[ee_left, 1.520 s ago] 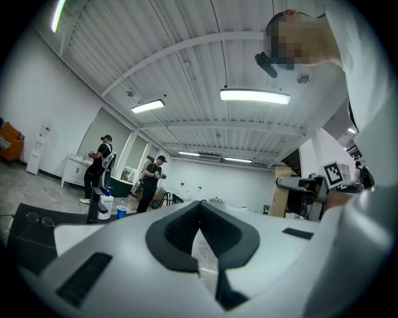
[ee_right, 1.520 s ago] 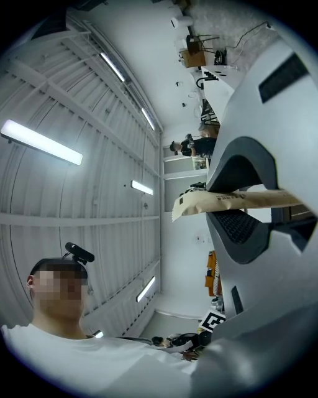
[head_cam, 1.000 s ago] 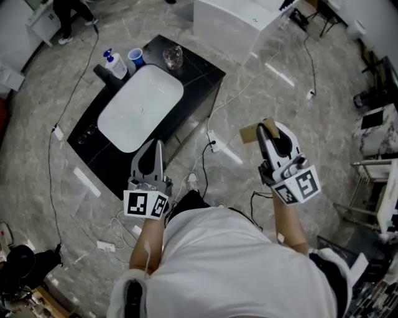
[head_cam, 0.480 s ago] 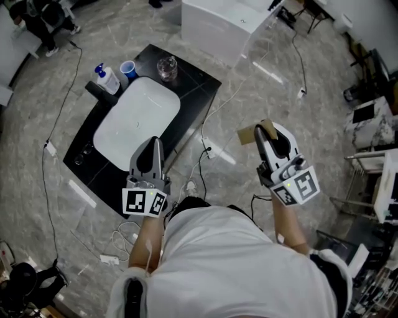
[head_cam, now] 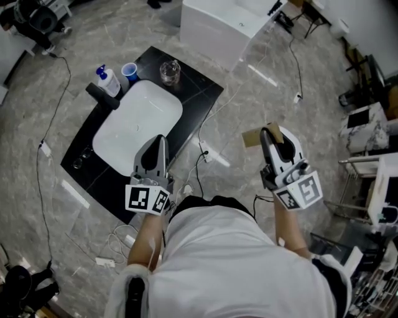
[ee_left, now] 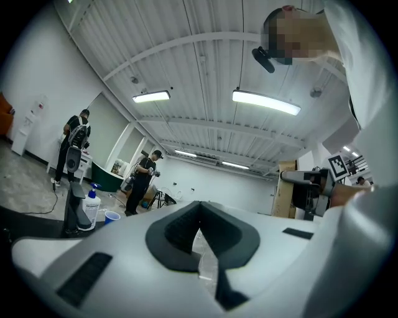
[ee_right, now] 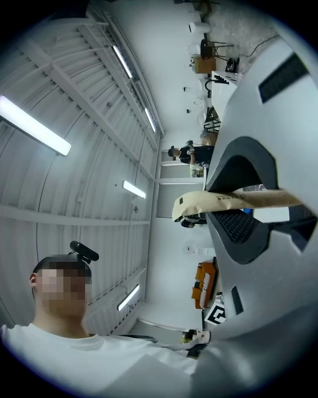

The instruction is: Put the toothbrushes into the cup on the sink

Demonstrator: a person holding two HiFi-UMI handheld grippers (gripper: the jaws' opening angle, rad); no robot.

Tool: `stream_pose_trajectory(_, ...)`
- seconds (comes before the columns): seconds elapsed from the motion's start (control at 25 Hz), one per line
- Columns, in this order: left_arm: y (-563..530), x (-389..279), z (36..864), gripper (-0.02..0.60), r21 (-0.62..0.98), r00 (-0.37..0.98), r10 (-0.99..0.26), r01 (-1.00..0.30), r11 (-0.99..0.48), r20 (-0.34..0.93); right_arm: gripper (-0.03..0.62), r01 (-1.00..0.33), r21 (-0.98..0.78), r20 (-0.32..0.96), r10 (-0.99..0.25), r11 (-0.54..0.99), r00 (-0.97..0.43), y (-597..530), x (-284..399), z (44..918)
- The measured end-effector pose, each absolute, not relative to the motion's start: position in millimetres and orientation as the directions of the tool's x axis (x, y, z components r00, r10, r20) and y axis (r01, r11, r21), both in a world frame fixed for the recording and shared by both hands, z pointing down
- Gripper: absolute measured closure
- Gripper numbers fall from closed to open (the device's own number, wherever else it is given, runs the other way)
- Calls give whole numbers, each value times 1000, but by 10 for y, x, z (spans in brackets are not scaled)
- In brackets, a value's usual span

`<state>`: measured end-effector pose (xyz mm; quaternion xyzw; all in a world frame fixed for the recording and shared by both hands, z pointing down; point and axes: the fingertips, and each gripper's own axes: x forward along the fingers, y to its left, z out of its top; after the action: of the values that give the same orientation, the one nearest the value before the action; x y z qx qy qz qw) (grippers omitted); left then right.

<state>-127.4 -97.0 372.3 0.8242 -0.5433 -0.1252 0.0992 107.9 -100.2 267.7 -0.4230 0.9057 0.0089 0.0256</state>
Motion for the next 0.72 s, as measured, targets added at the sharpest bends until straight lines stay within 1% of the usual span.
stream_pose_trajectory(0.36,-992,-1330,3775,578,292,324,-944,-898,-328,-64,505,-712,-24,-78,-712,701,-698,-1305,965,2678)
stream_pose_trajectory(0.52,-1075,-1300,3767,578,276,269,-962,-921,-274,-56,505,-669,-45,-103,-669,742,-736,-1548,974,2714)
stream_pose_trajectory(0.72,-1211,-1175,3550,578,232,192,-978,-951,-206,-82,505,-591,-59,-113,-593,805,-797,-1887,940,2687)
